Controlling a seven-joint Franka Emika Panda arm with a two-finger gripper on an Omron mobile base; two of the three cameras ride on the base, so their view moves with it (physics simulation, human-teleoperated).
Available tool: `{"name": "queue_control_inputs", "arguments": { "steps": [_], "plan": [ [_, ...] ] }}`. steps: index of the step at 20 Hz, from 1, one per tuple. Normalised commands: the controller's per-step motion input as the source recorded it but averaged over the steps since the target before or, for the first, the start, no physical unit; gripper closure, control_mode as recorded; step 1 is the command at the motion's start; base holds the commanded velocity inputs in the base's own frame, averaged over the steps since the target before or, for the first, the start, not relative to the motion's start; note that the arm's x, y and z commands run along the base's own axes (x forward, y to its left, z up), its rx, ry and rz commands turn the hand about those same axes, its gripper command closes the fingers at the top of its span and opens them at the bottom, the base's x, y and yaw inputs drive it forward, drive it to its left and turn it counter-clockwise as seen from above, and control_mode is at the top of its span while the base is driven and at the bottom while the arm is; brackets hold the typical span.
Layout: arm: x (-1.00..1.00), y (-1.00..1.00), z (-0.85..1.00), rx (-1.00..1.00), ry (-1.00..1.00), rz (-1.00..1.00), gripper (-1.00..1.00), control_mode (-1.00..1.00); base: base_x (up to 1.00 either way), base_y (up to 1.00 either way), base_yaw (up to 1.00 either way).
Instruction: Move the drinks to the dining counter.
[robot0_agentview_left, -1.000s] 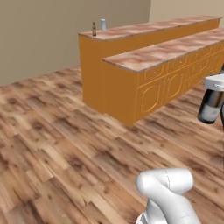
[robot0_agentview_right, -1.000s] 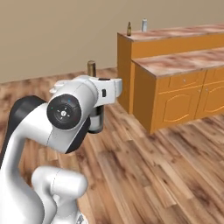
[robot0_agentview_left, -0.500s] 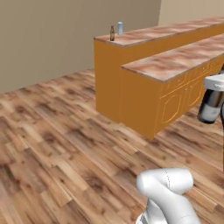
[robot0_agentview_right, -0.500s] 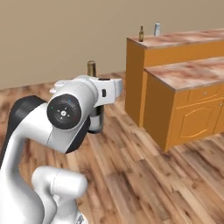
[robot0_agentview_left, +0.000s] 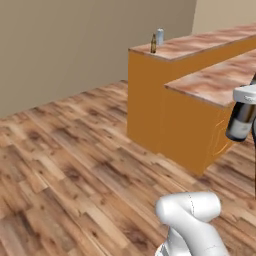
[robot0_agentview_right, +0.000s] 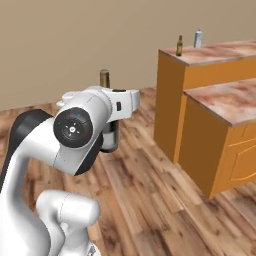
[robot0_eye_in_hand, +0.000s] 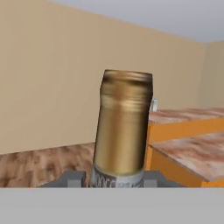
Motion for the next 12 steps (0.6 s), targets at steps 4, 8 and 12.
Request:
{"name": "queue_control_inputs", "arguments": {
  "steps": [4,8,12],
  "plan": [
    [0.00,0.00,0.00,0.00,0.00,0.00,1.00,1.00,1.00,0.45,0.00],
    [0.00,0.00,0.00,0.00,0.00,0.00,1.00,1.00,1.00,0.46,0.00],
    [0.00,0.00,0.00,0.00,0.00,0.00,1.00,1.00,1.00,0.46,0.00]
  ]
}}
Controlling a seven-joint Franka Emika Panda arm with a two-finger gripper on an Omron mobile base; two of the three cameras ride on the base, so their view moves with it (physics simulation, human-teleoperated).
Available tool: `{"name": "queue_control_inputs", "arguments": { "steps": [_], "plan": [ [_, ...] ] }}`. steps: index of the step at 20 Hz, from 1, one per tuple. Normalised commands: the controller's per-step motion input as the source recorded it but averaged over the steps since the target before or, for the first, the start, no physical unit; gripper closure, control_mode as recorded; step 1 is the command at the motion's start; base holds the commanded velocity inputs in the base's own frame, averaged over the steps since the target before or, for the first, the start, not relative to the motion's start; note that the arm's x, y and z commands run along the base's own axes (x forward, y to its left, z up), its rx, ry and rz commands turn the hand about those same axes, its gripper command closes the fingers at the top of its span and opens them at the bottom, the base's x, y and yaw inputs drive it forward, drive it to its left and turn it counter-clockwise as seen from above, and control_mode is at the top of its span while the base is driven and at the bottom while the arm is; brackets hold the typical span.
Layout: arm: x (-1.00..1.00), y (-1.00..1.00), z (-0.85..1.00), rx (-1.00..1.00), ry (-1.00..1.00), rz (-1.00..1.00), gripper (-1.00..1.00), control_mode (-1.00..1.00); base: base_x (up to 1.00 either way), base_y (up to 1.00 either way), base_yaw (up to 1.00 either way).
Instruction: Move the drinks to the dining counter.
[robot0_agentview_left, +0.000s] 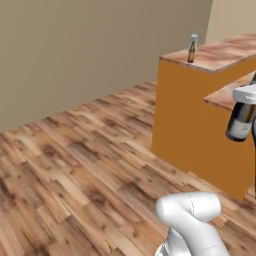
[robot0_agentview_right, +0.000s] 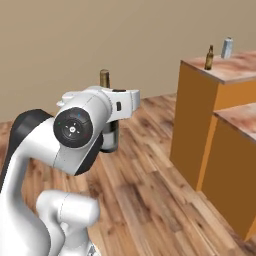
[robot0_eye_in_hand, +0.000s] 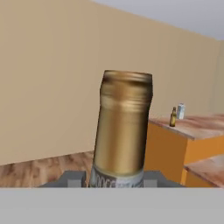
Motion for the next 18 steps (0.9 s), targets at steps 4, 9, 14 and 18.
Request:
{"name": "queue_control_inputs", "arguments": {
  "steps": [4,9,14,18],
  "plan": [
    [0.00,0.00,0.00,0.00,0.00,0.00,1.00,1.00,1.00,0.48,0.00],
    [0.00,0.00,0.00,0.00,0.00,0.00,1.00,1.00,1.00,0.56,-0.02],
    [0.00,0.00,0.00,0.00,0.00,0.00,1.00,1.00,1.00,0.57,-0.03],
    [0.00,0.00,0.00,0.00,0.00,0.00,1.00,1.00,1.00,0.56,-0.02]
  ]
}}
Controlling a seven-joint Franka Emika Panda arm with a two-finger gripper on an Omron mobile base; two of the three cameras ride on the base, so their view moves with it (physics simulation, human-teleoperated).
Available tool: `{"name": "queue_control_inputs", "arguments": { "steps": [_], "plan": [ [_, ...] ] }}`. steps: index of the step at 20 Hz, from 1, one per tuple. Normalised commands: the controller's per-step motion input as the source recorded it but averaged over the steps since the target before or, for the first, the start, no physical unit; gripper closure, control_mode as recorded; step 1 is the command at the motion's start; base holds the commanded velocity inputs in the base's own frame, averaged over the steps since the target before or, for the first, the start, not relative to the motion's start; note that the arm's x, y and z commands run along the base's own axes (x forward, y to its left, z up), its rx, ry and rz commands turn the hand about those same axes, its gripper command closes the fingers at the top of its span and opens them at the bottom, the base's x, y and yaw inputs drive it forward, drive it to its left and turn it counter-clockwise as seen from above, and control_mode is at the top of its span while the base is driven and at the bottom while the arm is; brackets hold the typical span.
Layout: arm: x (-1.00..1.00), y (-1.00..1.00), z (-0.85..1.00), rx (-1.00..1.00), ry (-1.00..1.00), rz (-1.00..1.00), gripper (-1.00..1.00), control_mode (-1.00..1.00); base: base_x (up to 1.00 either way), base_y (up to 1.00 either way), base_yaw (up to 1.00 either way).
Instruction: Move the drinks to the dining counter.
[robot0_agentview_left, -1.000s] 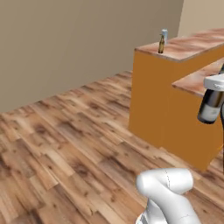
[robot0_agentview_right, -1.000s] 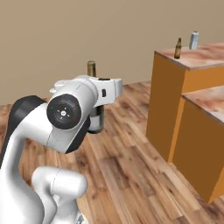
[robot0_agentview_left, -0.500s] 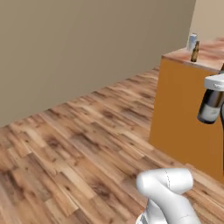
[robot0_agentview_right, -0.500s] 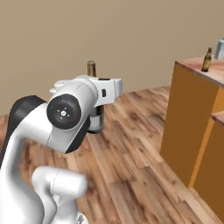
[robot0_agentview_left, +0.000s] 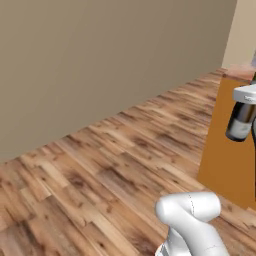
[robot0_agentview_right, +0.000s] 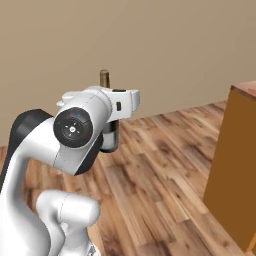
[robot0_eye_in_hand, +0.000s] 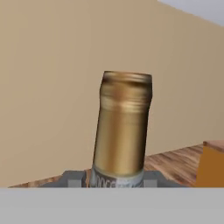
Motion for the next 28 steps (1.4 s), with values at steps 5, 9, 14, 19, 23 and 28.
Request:
{"name": "queue_control_inputs", "arguments": {
  "steps": [5,9,14,19,23,28],
  "plan": [
    [0.00,0.00,0.00,0.00,0.00,0.00,1.00,1.00,1.00,0.62,-0.06],
    [0.00,0.00,0.00,0.00,0.00,0.00,1.00,1.00,1.00,0.65,-0.08],
    [0.00,0.00,0.00,0.00,0.00,0.00,1.00,1.00,1.00,0.78,-0.13],
    [0.00,0.00,0.00,0.00,0.00,0.00,1.00,1.00,1.00,0.73,-0.15],
    [0.00,0.00,0.00,0.00,0.00,0.00,1.00,1.00,0.88,0.54,-0.52],
    [0.00,0.00,0.00,0.00,0.00,0.00,1.00,1.00,0.08,0.10,-0.98]
  ]
}}
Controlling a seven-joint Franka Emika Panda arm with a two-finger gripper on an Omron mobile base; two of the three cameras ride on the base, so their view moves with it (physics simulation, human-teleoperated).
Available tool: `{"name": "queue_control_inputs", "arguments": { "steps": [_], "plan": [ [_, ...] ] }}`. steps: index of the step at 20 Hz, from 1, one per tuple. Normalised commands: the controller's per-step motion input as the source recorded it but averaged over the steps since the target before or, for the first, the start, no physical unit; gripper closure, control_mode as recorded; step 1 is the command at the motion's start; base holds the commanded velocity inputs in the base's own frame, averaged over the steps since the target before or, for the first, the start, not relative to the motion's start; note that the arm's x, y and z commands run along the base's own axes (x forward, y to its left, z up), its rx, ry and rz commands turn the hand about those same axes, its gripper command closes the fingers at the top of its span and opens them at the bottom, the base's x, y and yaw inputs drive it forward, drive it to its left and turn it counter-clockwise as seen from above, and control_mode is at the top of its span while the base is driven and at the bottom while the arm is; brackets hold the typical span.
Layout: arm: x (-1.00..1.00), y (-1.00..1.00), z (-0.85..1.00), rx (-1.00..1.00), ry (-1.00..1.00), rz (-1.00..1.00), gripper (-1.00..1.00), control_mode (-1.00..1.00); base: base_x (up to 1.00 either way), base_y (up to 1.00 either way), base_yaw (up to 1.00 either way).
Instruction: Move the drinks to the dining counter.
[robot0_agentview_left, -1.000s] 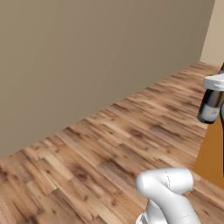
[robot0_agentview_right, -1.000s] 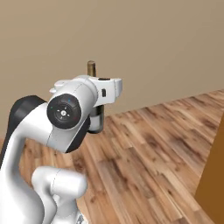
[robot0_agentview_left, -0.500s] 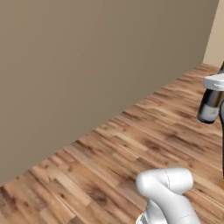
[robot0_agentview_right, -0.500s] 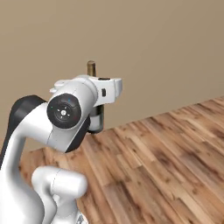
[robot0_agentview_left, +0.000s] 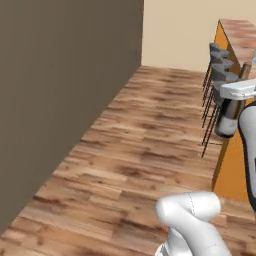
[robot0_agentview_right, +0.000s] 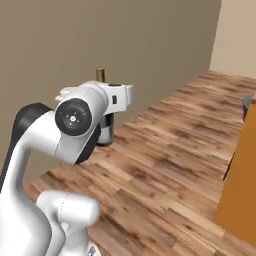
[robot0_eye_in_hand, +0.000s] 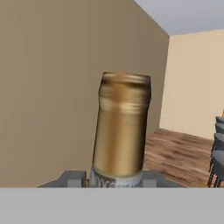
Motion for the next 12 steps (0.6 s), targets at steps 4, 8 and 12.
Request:
{"name": "queue_control_inputs", "arguments": {
  "steps": [4,8,12],
  "plan": [
    [0.00,0.00,0.00,0.00,0.00,0.00,1.00,1.00,0.00,0.05,-1.00],
    [0.00,0.00,0.00,0.00,0.00,0.00,1.00,1.00,0.05,0.09,-0.99],
    [0.00,0.00,0.00,0.00,0.00,0.00,1.00,1.00,0.28,0.39,-0.88]
  ]
}}
